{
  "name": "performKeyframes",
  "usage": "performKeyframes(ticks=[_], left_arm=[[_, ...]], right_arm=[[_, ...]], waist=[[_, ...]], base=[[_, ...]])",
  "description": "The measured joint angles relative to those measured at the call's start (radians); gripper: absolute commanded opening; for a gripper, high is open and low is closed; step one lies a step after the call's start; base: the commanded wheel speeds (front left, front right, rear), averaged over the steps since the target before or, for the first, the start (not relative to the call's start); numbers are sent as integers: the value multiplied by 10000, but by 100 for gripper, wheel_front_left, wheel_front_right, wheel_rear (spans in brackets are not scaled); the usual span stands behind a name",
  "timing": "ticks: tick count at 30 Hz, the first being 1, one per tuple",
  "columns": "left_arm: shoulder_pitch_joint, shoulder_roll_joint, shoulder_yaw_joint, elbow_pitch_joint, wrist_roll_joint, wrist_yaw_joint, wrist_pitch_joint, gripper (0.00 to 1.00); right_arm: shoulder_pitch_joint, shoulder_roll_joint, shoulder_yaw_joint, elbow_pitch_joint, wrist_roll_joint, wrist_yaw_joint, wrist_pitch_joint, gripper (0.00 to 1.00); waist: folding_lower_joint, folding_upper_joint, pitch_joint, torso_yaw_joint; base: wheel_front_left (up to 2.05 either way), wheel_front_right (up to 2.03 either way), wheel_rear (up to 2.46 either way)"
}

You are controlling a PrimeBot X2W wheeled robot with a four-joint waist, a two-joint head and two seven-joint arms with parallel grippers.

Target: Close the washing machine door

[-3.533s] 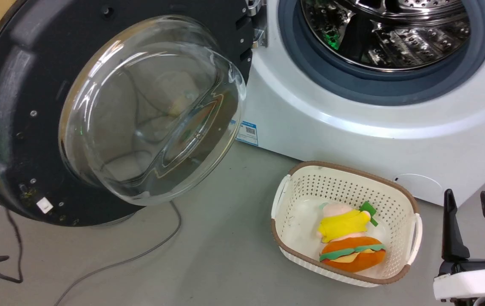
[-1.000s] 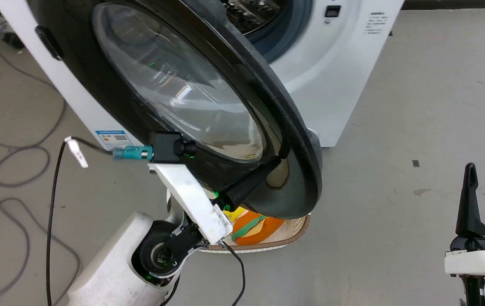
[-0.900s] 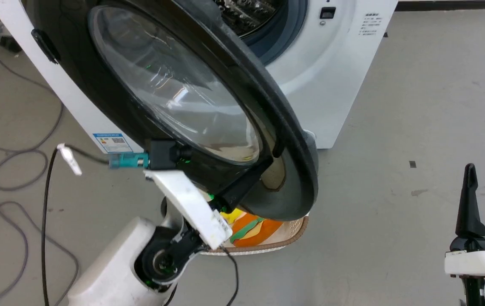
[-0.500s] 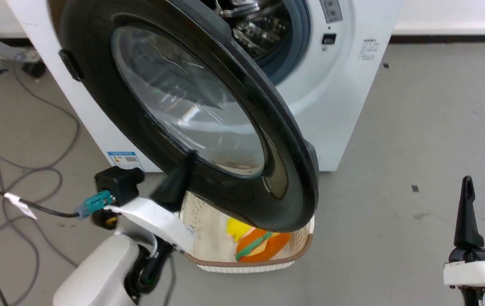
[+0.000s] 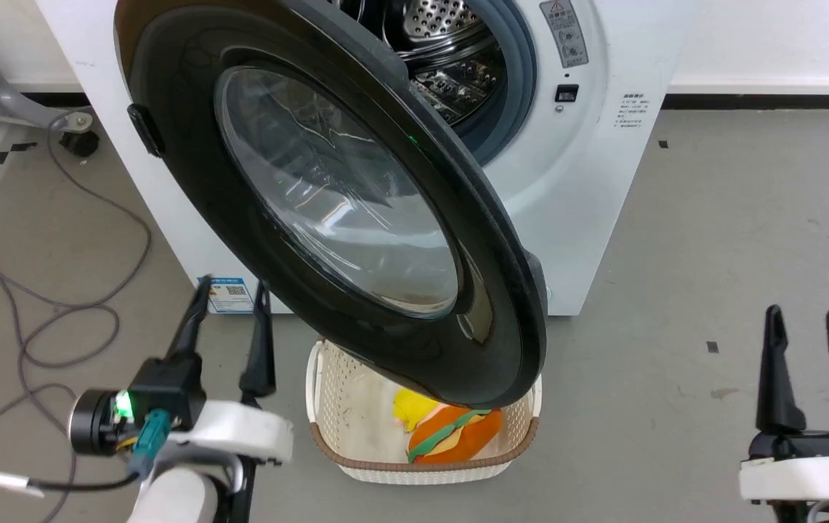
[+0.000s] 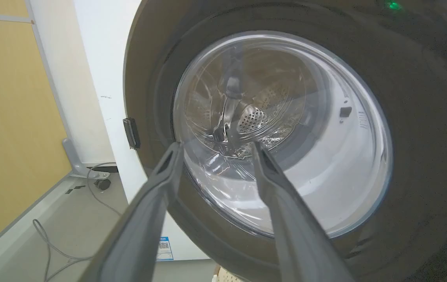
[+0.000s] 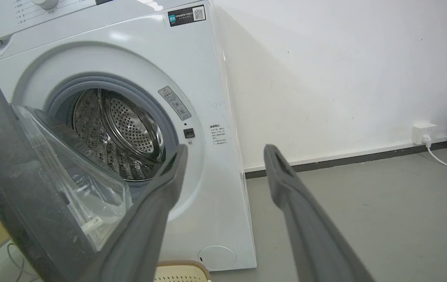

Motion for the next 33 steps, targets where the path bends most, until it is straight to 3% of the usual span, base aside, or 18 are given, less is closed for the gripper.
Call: performKeyframes(ticks=[9,10,11,12,16,22,27,33], left_arm=[[1101,-811,1133,79,1080,-360,0,100],[1185,-917,1218,107,1166,-420,0,100],[1242,-1014,1312,128,1256,-453,0,100],[1272,-1101,1396,161,1317,-504,0,100],[1311,-1344,1760,199,1515,-746,0,100],[1321,-1615,2127,201,1795,-1068,0,100],[1321,-1755,2339,196,2002,-1252,0,100],[1322,-1902,2612,153,2196,-1342,0,100]], right_arm=[[362,6,681,115,-322,0,0,100],[411,4,708,174,-313,0,0,93],[453,13,665,176,-291,0,0,33],[456,15,546,146,-159,0,0,0],[214,-12,286,-90,759,-2,0,0],[-1238,-6,1043,-1471,1241,-2,0,0],[-2105,-8,2276,-2520,2142,-2,-4,0],[-2514,10,4600,-2899,2265,0,-4,0]], waist=[[0,0,-326,-47],[0,0,-374,-51],[0,0,-412,-51],[0,0,-443,-51],[0,1,-502,-61],[0,0,-491,6],[0,0,-453,113],[0,0,-361,201]], base=[[0,0,0],[0,0,0],[0,0,0],[0,0,0],[0,0,0],[0,0,0],[0,0,0],[0,0,0]])
